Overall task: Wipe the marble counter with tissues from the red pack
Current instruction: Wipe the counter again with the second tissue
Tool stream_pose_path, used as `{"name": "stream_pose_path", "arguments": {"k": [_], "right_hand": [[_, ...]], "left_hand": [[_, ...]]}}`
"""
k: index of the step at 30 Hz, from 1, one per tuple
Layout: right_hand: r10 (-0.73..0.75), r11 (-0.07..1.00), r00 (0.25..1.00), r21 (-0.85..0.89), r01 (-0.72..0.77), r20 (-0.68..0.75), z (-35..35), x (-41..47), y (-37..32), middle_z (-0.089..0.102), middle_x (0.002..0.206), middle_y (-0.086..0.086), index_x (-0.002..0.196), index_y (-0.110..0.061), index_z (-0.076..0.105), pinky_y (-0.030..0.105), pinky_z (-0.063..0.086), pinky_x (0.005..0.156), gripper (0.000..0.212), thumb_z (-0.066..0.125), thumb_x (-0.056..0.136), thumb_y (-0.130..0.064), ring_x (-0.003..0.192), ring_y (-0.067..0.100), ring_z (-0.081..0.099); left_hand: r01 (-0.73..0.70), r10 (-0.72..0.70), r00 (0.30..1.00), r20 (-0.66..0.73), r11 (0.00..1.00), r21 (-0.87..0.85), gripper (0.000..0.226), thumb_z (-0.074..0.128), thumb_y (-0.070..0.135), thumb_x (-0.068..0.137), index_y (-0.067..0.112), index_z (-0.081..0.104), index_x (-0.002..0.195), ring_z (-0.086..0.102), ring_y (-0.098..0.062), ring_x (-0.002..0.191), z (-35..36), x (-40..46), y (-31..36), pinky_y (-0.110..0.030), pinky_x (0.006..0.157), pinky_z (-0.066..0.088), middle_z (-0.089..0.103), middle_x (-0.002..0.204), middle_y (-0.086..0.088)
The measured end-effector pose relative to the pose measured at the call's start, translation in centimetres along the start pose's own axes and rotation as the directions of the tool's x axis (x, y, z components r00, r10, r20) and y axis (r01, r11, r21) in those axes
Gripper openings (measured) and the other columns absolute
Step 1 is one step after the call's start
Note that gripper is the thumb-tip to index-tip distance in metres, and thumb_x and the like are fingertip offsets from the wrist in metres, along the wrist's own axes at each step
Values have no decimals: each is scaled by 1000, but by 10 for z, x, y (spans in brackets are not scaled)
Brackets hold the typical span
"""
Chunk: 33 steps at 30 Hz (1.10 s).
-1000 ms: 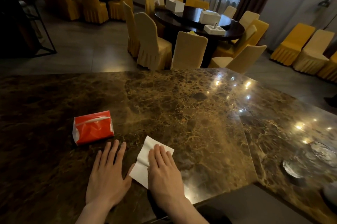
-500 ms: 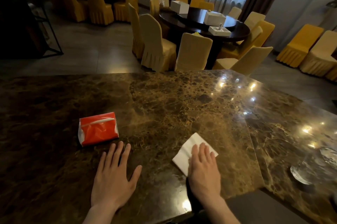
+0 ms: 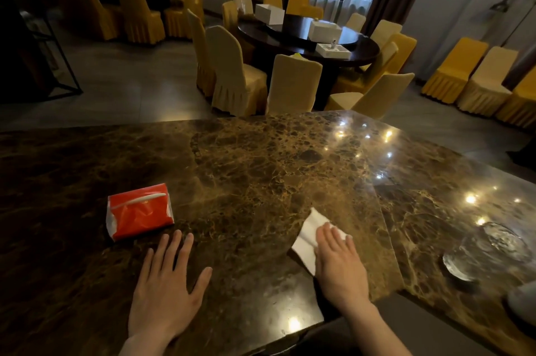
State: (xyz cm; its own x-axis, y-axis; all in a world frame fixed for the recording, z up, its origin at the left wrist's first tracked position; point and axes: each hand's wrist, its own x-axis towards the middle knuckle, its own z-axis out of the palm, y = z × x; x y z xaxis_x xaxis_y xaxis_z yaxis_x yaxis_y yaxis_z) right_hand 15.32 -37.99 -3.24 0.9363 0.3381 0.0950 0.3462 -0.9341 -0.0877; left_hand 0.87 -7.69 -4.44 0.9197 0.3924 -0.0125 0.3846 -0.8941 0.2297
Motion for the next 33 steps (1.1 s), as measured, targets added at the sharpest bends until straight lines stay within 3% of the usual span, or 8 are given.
{"name": "stream_pose_path", "arguments": {"k": [3, 5, 12, 18, 23, 26, 29, 33], "right_hand": [[127, 991, 992, 40, -127, -13, 2, 2, -22, 7, 169, 13, 160, -9, 10, 43, 2, 126, 55, 17, 109, -30, 155, 26, 1], [101, 989, 995, 106, -101, 6, 6, -6, -52, 3, 168, 15, 159, -9, 7, 44, -1, 126, 56, 17, 109, -29, 154, 27, -3], [-367, 927, 929, 93, 363, 36, 13, -28, -109, 20, 165, 10, 158, -14, 27, 49, 9, 124, 56, 30, 106, -35, 153, 27, 14], [-100, 989, 995, 111, 96, 31, 1, 1, -76, 8, 168, 10, 160, -12, 16, 40, -2, 125, 54, 22, 109, -29, 155, 23, 2], [-410, 906, 910, 139, 400, 56, 7, -6, -139, 11, 168, 11, 159, -12, 16, 44, -8, 122, 55, 28, 108, -28, 154, 25, 2], [-525, 849, 849, 118, 515, 66, 6, -10, -151, 22, 166, 13, 157, -13, 26, 47, 3, 123, 54, 32, 106, -28, 154, 26, 11], [-591, 804, 803, 122, 581, 71, 4, -13, -133, 29, 164, 7, 154, -17, 33, 48, 13, 123, 52, 36, 105, -32, 152, 23, 20], [-438, 896, 898, 100, 432, 47, 1, -6, -81, 25, 163, -1, 156, -20, 31, 47, 8, 124, 52, 38, 105, -28, 151, 18, 21]], "left_hand": [[7, -8, 1000, -18, 1000, -4, 88, 0, 78, 88, 31, -3, 162, -16, -14, 155, 1, 0, 1, -42, 128, -5, -4, 172, 5], [12, -13, 1000, -18, 1000, -14, 90, 2, 79, 87, 30, 0, 162, -14, -15, 156, 2, 0, 1, -42, 128, -5, -1, 172, 4], [22, -22, 1000, -21, 999, 29, 90, -3, 79, 86, 31, -2, 162, -16, -15, 155, 5, 2, 1, -42, 127, -7, -4, 172, 4], [18, -18, 999, -36, 1000, 5, 88, -1, 79, 88, 32, -4, 162, -19, -13, 154, 7, 0, 0, -41, 127, -10, -7, 171, 7], [6, -6, 1000, -25, 1000, 11, 85, 6, 76, 90, 31, -7, 161, -21, -14, 154, 6, 1, -1, -42, 127, -8, -11, 171, 5], [-22, 22, 1000, -2, 997, 73, 83, 21, 69, 96, 29, -16, 158, -24, -18, 152, 7, 2, -3, -45, 129, -2, -12, 172, 1], [-13, 14, 1000, -23, 998, 66, 83, 8, 73, 92, 31, -11, 160, -23, -16, 153, 6, 2, -2, -43, 128, -6, -13, 170, 4], [1, -1, 1000, -31, 1000, 3, 87, -3, 80, 87, 34, -12, 160, -26, -10, 152, 6, -1, -2, -38, 125, -15, -16, 168, 10]]}}
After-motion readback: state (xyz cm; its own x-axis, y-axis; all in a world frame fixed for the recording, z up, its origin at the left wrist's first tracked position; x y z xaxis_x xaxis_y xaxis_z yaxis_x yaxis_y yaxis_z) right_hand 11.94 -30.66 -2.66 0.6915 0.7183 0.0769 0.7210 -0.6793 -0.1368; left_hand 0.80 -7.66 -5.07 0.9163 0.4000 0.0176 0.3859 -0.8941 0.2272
